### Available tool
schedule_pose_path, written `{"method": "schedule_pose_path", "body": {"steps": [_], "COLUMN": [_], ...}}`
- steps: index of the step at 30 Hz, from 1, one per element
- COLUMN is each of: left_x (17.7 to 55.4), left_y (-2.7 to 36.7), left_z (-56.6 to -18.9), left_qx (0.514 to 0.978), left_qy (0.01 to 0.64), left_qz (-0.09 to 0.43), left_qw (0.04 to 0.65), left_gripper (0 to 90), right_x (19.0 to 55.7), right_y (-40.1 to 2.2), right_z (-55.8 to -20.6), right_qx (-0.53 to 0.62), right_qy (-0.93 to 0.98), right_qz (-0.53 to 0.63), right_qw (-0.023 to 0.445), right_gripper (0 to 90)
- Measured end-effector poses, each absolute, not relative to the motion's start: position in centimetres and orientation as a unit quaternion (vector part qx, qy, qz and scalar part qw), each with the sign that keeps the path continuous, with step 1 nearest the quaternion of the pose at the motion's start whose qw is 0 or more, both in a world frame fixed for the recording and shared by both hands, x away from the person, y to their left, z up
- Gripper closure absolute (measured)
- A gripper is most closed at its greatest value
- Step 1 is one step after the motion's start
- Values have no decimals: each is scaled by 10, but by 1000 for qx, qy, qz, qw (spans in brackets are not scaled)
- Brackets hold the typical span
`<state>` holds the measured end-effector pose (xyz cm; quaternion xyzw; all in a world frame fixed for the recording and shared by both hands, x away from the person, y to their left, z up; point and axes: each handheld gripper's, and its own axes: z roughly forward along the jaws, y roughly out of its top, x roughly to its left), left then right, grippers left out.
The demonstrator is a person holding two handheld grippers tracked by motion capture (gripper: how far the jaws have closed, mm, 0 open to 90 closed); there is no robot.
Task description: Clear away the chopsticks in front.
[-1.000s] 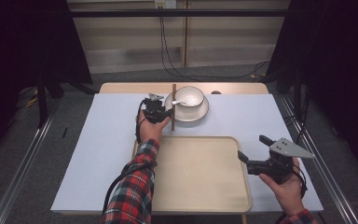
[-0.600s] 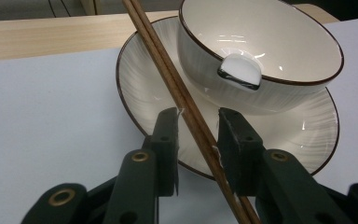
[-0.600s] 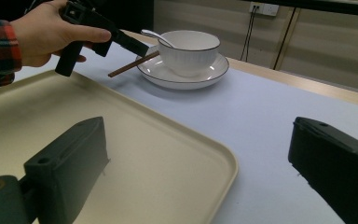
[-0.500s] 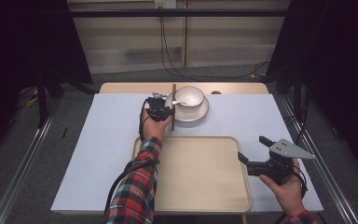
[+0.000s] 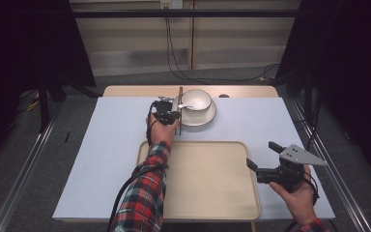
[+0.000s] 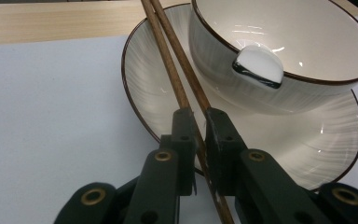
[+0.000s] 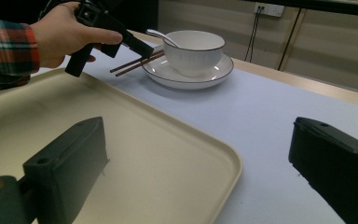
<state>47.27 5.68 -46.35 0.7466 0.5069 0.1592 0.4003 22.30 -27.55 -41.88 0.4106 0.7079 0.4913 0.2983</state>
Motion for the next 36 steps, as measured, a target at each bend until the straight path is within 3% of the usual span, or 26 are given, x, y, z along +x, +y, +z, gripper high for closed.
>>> {"method": "schedule_pose_path", "body": {"steps": [22,36], "left_x": [465,454], "left_y": [53,60], "left_z": [-465,-463], "left_qx": [687,697], "left_qy": [571,574], "left_qz": [169,157], "left_qw": [416,400], "left_gripper": [856,849], "right_x": [223,223], "right_y": [-275,-271], "right_z": [-419,-419], "right_qx": [399,398], "right_qy": [715,719], "right_qz": [495,492], "right_qw": [291,287], "right_gripper": [38,37]}}
